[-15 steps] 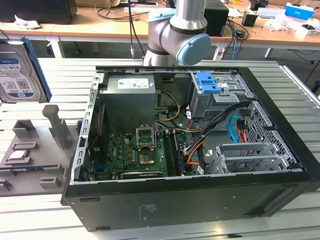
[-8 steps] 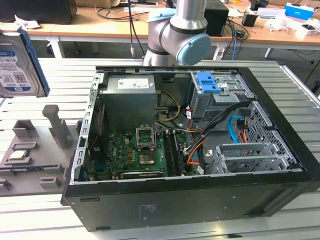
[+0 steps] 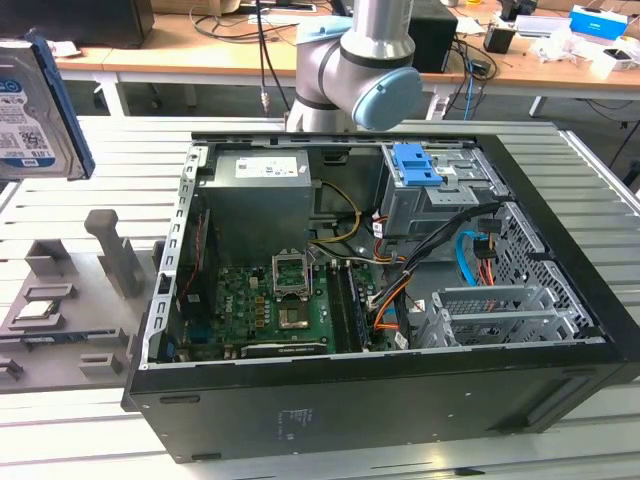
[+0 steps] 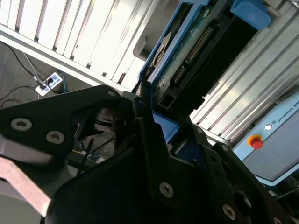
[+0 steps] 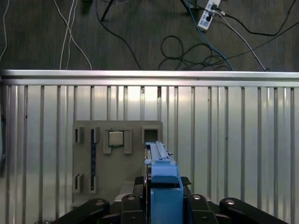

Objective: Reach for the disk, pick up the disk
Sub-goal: 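Pick up the disk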

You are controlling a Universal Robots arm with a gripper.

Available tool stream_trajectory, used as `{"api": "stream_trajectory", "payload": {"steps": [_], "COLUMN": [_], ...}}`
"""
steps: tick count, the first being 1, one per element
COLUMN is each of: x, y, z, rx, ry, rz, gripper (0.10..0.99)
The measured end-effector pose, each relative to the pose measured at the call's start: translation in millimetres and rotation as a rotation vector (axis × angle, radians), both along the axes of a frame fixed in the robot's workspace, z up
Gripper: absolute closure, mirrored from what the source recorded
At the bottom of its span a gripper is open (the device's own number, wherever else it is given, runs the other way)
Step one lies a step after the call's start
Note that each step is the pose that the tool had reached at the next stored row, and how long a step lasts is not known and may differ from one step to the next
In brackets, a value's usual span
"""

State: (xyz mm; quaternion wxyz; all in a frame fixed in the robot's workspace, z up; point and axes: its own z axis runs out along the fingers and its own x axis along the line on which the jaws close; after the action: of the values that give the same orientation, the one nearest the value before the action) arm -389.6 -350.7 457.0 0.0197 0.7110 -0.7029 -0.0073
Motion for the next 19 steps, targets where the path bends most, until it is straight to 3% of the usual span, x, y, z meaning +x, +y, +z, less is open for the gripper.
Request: {"api": "stream_trajectory", "payload": {"steps": [14, 19], "x": [2.0, 2.9], "y": [1.5, 1.8], "z": [32.1, 47.0], "rx": [0.0, 0.0], "ry": [0.0001, 0.0003], "rz": [0.0, 0.0], "gripper": [0.718, 0.718]}}
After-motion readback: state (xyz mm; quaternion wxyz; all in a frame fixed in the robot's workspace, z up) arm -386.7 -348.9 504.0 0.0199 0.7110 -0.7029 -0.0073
